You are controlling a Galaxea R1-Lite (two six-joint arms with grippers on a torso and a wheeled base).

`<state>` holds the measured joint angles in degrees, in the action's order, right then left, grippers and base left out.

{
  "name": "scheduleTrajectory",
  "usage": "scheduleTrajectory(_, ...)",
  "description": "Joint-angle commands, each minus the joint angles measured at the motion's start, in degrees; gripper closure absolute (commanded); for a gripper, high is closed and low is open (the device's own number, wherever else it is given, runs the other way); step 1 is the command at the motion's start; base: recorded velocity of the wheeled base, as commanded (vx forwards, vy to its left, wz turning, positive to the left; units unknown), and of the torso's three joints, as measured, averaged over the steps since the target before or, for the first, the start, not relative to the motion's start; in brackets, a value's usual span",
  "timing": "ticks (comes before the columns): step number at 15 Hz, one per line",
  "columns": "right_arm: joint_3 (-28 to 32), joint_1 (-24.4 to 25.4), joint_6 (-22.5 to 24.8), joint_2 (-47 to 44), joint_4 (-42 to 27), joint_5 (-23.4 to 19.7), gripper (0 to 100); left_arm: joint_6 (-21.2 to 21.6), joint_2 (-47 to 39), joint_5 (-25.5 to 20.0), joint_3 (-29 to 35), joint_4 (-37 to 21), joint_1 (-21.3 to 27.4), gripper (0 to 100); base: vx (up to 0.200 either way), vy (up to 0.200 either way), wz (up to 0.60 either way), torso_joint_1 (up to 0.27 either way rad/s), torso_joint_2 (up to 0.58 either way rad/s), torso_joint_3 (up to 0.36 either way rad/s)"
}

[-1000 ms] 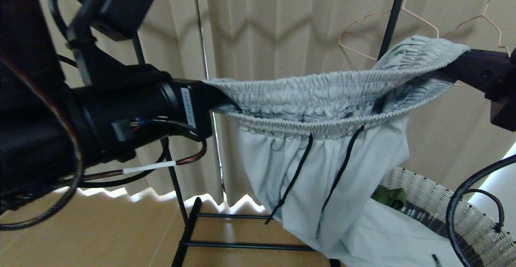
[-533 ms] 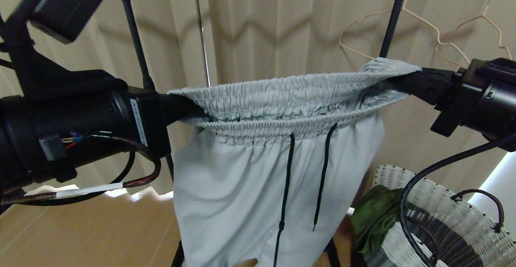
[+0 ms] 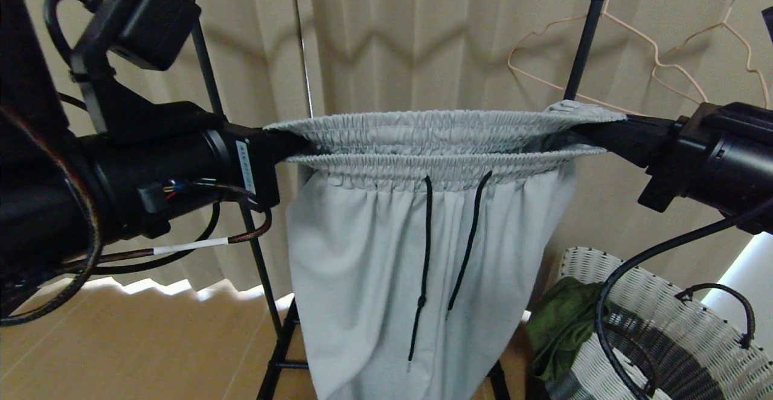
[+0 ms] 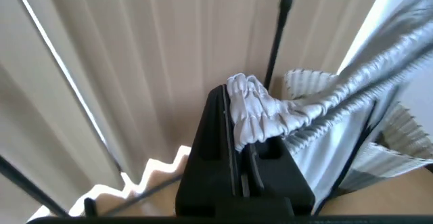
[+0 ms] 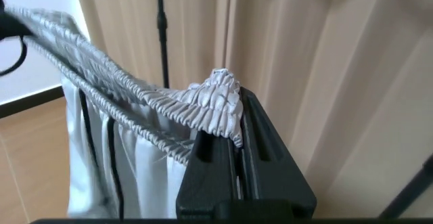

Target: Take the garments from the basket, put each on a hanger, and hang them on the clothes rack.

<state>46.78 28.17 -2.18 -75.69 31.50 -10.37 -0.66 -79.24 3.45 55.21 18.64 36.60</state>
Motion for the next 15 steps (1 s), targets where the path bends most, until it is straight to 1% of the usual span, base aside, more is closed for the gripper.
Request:
scheduleTrajectory(1, -0.1, -0.2, 0.1, -0.9, 0.5, 0.0, 100, -0.2, -3.1, 0.1, -1.3, 0.4, -1.0, 100, 0.000, 0.000, 0.00, 0.000, 0.00, 0.000)
scheduleTrajectory(4, -1.2, -0.5, 0.3, 0.2, 0.6, 0.5, 100, -0.3, -2.9, 0.0, -1.8, 0.5, -1.0, 100, 0.000, 0.000, 0.00, 0.000, 0.00, 0.000)
scheduleTrajectory(6, -3.3, -2.6, 0.8, 3.8, -0.2, 0.6, 100, -0.3, -3.1, -0.1, -1.3, 3.2, -1.6, 100, 0.000, 0.000, 0.00, 0.000, 0.00, 0.000)
scheduleTrajectory(7, -3.4, -2.7, 0.8, 5.7, -1.0, 0.4, 100, 0.0, -3.6, -0.5, -0.7, 5.2, -2.3, 100, 0.000, 0.000, 0.00, 0.000, 0.00, 0.000)
scheduleTrajectory(9, -3.1, -2.7, 0.8, 7.8, -4.1, 0.3, 100, 0.2, -7.1, -0.5, 4.3, 5.0, -2.1, 100, 0.000, 0.000, 0.00, 0.000, 0.00, 0.000)
scheduleTrajectory(10, -3.6, -2.5, 0.8, 8.8, -5.2, -0.1, 100, 0.2, -10.3, -0.5, 9.3, 3.4, -2.1, 100, 0.000, 0.000, 0.00, 0.000, 0.00, 0.000)
scheduleTrajectory(11, -4.8, -2.2, 0.8, 9.8, -5.2, -1.8, 100, 0.1, -11.7, -0.5, 12.6, 0.2, -2.5, 100, 0.000, 0.000, 0.00, 0.000, 0.00, 0.000)
scheduleTrajectory(12, -5.6, -2.2, 0.8, 10.6, -5.3, -4.2, 100, -0.3, -12.7, -0.5, 14.2, -2.3, -3.1, 100, 0.000, 0.000, 0.00, 0.000, 0.00, 0.000)
scheduleTrajectory(13, -7.4, -2.2, 0.8, 11.9, -5.3, -8.3, 100, -0.3, -13.7, -0.5, 14.7, -3.4, -4.0, 100, 0.000, 0.000, 0.00, 0.000, 0.00, 0.000)
scheduleTrajectory(14, -8.0, -2.2, 0.8, 12.2, -5.3, -9.1, 100, -0.3, -13.9, -0.5, 14.7, -3.3, -4.0, 100, 0.000, 0.000, 0.00, 0.000, 0.00, 0.000)
scheduleTrajectory(15, -9.9, -2.2, 0.8, 13.2, -5.2, -12.0, 100, -0.3, -14.5, -0.5, 14.5, -3.4, -3.8, 100, 0.000, 0.000, 0.00, 0.000, 0.00, 0.000)
